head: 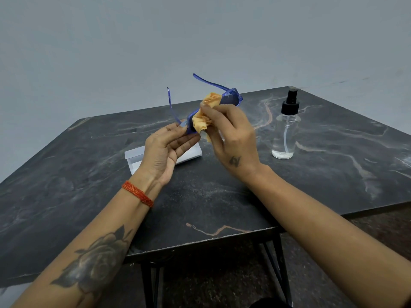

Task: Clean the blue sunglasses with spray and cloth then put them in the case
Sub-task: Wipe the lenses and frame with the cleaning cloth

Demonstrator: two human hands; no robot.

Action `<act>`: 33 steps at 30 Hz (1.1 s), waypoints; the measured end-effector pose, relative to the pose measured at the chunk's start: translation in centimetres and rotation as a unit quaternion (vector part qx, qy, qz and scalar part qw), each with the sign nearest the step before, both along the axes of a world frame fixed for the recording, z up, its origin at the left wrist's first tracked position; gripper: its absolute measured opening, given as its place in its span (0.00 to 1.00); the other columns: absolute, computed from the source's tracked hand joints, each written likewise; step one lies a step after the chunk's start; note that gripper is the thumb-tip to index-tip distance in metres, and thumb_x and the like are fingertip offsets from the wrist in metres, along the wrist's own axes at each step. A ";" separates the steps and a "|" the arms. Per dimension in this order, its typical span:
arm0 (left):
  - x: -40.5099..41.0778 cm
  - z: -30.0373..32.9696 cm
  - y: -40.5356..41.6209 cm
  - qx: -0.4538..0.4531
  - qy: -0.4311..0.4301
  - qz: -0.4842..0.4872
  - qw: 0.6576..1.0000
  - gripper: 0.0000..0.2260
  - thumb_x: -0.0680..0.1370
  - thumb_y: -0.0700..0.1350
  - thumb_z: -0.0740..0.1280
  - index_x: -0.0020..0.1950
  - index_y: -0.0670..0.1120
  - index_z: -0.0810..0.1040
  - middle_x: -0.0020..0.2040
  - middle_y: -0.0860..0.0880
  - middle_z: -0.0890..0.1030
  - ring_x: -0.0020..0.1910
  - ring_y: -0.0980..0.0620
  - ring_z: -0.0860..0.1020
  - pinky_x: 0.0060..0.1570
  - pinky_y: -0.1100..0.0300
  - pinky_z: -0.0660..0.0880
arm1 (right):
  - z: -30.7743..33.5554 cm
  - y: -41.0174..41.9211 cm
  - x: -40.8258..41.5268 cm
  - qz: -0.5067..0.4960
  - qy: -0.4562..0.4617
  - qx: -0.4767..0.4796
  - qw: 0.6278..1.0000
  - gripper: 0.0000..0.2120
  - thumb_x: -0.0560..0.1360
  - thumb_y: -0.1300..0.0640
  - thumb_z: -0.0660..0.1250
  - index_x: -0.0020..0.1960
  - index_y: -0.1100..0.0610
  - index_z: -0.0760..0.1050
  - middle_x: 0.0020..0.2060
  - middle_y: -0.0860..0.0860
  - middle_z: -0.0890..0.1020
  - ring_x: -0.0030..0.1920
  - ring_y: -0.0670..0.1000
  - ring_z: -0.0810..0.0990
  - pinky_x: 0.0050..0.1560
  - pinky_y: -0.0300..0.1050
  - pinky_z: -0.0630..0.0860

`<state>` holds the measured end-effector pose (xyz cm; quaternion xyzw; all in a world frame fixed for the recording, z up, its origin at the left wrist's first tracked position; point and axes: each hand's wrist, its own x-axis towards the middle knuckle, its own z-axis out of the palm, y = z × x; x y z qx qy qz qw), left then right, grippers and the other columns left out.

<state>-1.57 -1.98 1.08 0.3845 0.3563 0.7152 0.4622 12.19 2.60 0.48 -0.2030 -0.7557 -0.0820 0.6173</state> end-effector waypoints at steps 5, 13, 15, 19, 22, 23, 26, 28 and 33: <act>0.0 -0.2 0.1 -0.005 0.007 0.005 1.000 0.05 0.75 0.36 0.64 0.45 0.39 0.80 0.39 0.45 0.85 0.43 0.51 0.83 0.41 0.62 0.79 | -0.2 -0.3 -0.4 0.072 -0.033 -0.018 0.997 0.08 0.73 0.70 0.64 0.50 0.68 0.80 0.47 0.64 0.80 0.43 0.61 0.79 0.43 0.53 0.78; -0.1 0.0 0.1 -0.002 -0.008 0.012 1.000 0.03 0.71 0.37 0.67 0.42 0.40 0.80 0.37 0.45 0.85 0.40 0.51 0.84 0.39 0.62 0.79 | -0.4 0.3 0.0 0.031 -0.017 0.021 0.999 0.03 0.71 0.70 0.68 0.42 0.68 0.80 0.43 0.62 0.81 0.40 0.59 0.80 0.40 0.51 0.78; -0.1 0.1 0.1 0.001 -0.012 0.013 1.000 0.04 0.67 0.38 0.69 0.41 0.40 0.79 0.37 0.44 0.85 0.40 0.50 0.84 0.39 0.62 0.79 | -0.3 0.4 0.1 0.011 0.002 0.005 1.000 0.02 0.71 0.70 0.68 0.43 0.67 0.80 0.43 0.61 0.81 0.40 0.58 0.80 0.42 0.47 0.77; -0.2 0.0 0.2 -0.009 -0.006 0.022 1.000 0.03 0.71 0.36 0.67 0.43 0.39 0.77 0.38 0.43 0.85 0.40 0.49 0.84 0.40 0.62 0.79 | 0.2 0.5 0.1 -0.007 0.059 -0.022 0.998 0.05 0.70 0.71 0.69 0.46 0.66 0.80 0.42 0.60 0.80 0.41 0.56 0.80 0.44 0.40 0.75; -0.2 -0.1 0.2 -0.009 0.007 0.016 1.000 0.02 0.73 0.35 0.66 0.44 0.38 0.78 0.39 0.44 0.85 0.42 0.49 0.84 0.41 0.61 0.79 | 0.3 0.3 -0.1 0.006 0.062 -0.013 0.998 0.06 0.70 0.71 0.69 0.47 0.66 0.80 0.43 0.61 0.80 0.42 0.56 0.80 0.45 0.40 0.76; -0.2 -0.1 0.2 -0.008 0.014 0.013 1.000 0.03 0.73 0.36 0.66 0.45 0.39 0.78 0.39 0.44 0.85 0.42 0.49 0.84 0.41 0.61 0.79 | 0.2 0.2 -0.2 0.016 0.052 -0.008 0.998 0.06 0.70 0.71 0.69 0.47 0.67 0.80 0.43 0.61 0.80 0.43 0.57 0.80 0.45 0.40 0.76; -0.1 -0.3 0.1 -0.007 0.020 0.010 1.000 0.04 0.74 0.36 0.65 0.46 0.39 0.79 0.39 0.45 0.85 0.42 0.50 0.84 0.40 0.62 0.79 | -0.3 -0.1 -0.6 0.052 0.015 -0.002 0.999 0.07 0.70 0.71 0.70 0.47 0.67 0.81 0.44 0.63 0.80 0.43 0.58 0.80 0.43 0.47 0.79; -0.2 -0.3 0.2 -0.010 0.020 0.019 1.000 0.05 0.75 0.35 0.64 0.45 0.39 0.79 0.38 0.46 0.85 0.41 0.51 0.83 0.40 0.62 0.79 | -0.6 0.1 -0.7 0.055 -0.016 0.018 0.998 0.06 0.70 0.71 0.69 0.47 0.67 0.81 0.44 0.63 0.80 0.41 0.59 0.80 0.40 0.49 0.79; -0.3 -0.1 0.1 -0.011 0.022 0.020 1.000 0.07 0.72 0.36 0.67 0.36 0.43 0.81 0.37 0.45 0.84 0.40 0.50 0.83 0.40 0.61 0.80 | -0.7 0.3 -0.2 0.037 -0.034 0.024 0.998 0.05 0.68 0.73 0.68 0.40 0.66 0.80 0.40 0.60 0.80 0.37 0.57 0.78 0.39 0.41 0.74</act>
